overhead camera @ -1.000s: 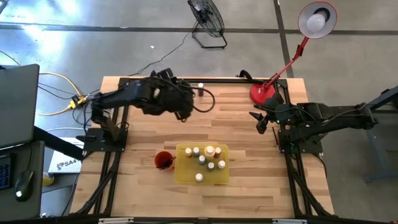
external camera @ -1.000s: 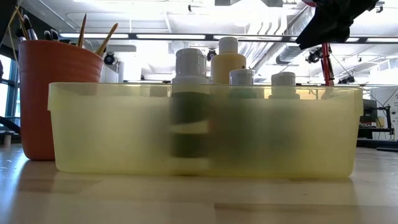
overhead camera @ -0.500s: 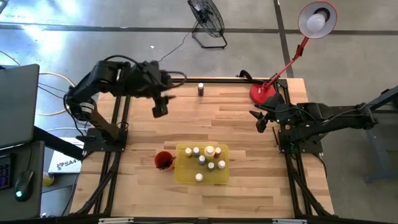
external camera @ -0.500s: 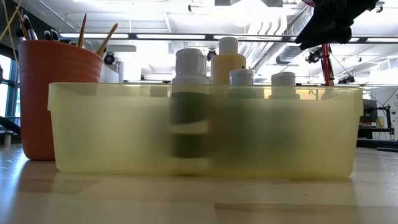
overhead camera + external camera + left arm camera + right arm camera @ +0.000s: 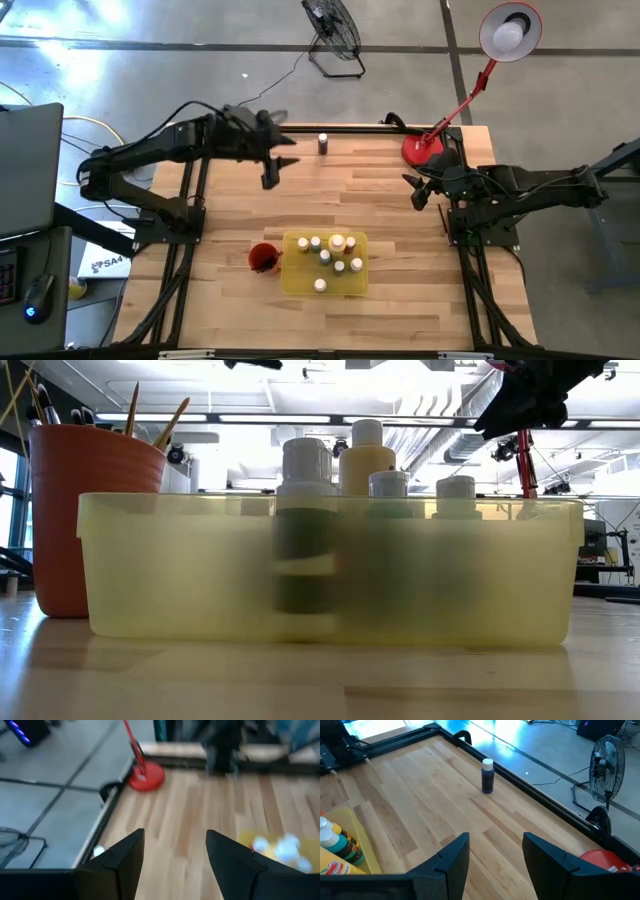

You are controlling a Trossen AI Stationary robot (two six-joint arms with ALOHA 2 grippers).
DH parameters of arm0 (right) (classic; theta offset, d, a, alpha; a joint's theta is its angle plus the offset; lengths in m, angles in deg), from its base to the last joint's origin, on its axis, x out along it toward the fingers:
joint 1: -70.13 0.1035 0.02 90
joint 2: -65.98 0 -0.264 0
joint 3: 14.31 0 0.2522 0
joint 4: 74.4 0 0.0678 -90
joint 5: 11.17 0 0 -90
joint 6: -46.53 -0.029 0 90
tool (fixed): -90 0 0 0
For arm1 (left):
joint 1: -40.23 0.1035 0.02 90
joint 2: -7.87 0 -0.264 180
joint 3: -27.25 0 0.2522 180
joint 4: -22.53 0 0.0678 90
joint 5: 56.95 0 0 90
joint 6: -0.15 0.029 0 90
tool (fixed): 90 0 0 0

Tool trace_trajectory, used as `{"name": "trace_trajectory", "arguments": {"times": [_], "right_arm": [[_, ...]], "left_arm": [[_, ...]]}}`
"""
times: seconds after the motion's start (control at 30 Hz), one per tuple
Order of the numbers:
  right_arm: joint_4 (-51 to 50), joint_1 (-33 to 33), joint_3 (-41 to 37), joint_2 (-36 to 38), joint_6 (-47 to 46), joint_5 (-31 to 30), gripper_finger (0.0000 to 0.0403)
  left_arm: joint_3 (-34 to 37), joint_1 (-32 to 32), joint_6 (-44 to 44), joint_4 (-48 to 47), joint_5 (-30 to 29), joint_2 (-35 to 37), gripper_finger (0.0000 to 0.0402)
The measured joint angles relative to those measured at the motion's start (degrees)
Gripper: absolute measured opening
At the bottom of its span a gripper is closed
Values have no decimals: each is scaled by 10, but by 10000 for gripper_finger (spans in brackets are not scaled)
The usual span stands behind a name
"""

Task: Pick & Place Paint Supplies
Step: Put the dark blue paint bottle into the yellow bin

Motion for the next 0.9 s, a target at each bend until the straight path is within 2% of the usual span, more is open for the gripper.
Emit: {"name": "trace_trajectory", "arguments": {"times": [0.1,0.2,0.3,0.4,0.57,0.63,0.77,0.9], "right_arm": [[0,0,0,0,0,0,174],[1,0,0,0,-4,-11,174],[2,0,0,0,-5,-27,174],[8,0,0,0,-5,-36,174],[10,0,0,0,-6,-35,174],[10,0,0,0,-4,-35,174],[10,0,0,0,14,-35,174],[10,0,0,0,38,-34,174]], "left_arm": [[49,57,-6,80,46,11,207],[73,123,-15,104,92,-3,207],[75,188,-29,110,142,-46,207],[76,245,-48,132,216,-95,207],[76,292,-83,190,337,-155,207],[76,292,-96,221,346,-170,207],[76,290,-137,266,327,-186,207],[75,286,-228,363,292,-200,207]]}}
